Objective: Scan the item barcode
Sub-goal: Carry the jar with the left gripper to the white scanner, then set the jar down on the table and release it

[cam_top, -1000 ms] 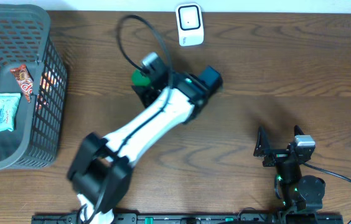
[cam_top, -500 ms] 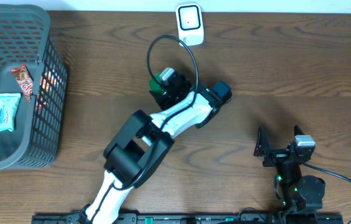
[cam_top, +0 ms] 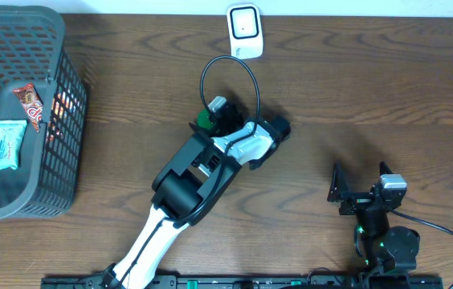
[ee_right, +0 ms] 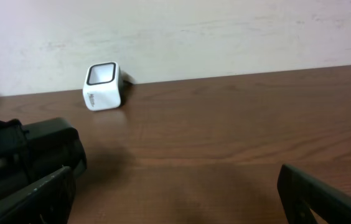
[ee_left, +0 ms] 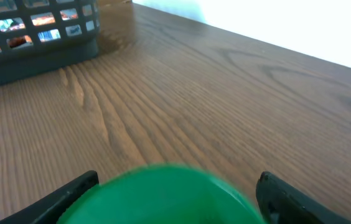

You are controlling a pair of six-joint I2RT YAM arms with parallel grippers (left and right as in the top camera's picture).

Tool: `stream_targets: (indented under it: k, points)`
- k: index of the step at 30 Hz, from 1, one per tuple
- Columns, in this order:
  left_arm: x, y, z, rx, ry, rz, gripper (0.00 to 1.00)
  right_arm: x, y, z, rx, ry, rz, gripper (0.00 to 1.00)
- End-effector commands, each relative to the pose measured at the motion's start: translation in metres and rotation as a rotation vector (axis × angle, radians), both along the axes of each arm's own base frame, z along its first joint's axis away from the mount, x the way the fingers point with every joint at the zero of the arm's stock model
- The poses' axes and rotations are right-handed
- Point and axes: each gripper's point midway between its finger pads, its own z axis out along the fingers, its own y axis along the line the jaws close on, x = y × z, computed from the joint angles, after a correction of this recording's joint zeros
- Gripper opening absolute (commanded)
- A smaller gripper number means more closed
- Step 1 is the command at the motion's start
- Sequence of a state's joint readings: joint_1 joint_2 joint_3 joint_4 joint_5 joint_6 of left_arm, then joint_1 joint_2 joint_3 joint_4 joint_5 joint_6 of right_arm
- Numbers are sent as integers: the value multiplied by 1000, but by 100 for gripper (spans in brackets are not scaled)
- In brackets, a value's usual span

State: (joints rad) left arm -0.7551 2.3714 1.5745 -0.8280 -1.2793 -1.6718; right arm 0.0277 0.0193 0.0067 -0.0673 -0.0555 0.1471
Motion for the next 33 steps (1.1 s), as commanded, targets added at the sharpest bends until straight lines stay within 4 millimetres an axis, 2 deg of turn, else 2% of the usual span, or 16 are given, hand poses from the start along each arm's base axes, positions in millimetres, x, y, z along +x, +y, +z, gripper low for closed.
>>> stream_targets:
  k: [1, 3, 4, 7, 9, 14, 19, 22, 23, 26, 28, 30, 31, 32, 33]
  points:
    - [3, 5, 5, 55, -19, -2, 83, 0, 2, -1, -10, 3, 10, 99]
    - [5, 4, 14, 117, -23, -17, 95, 0, 2, -1, -10, 3, 10, 99]
    - [6, 3, 21, 164, -27, -29, 98, 0, 2, -1, -10, 3, 10, 99]
    - [6, -6, 57, 345, -52, -69, 98, 0, 2, -1, -10, 3, 10, 99]
    - [6, -8, 72, 345, -35, -71, 98, 0, 2, -1, -10, 3, 10, 99]
    - [-4, -9, 131, 327, -36, -87, 98, 0, 2, -1, -10, 3, 10, 99]
    - [-23, -7, 192, 146, 20, -155, 98, 0, 2, -1, -10, 3, 10, 99]
    - [-27, 0, 227, 86, 170, -290, 98, 0, 2, -1, -10, 3, 10, 99]
    - [-26, 1, 231, 90, 207, -330, 98, 0, 2, -1, -10, 3, 10, 99]
    - [-24, -1, 253, 116, 403, -650, 98, 0, 2, -1, -10, 3, 10, 99]
    - [-32, 25, 272, 52, 412, -703, 98, 0, 2, -1, -10, 3, 10, 99]
    - [-42, 72, 290, -27, 384, -641, 98, 0, 2, -1, -10, 3, 10, 99]
    - [-50, 105, 298, -93, 357, -577, 98, 0, 2, -1, -10, 3, 10, 99]
    - [-54, 123, 301, -134, 342, -544, 98, 0, 2, -1, -10, 3, 10, 99]
    - [-62, 149, 304, -197, 321, -498, 98, 0, 2, -1, -10, 3, 10, 99]
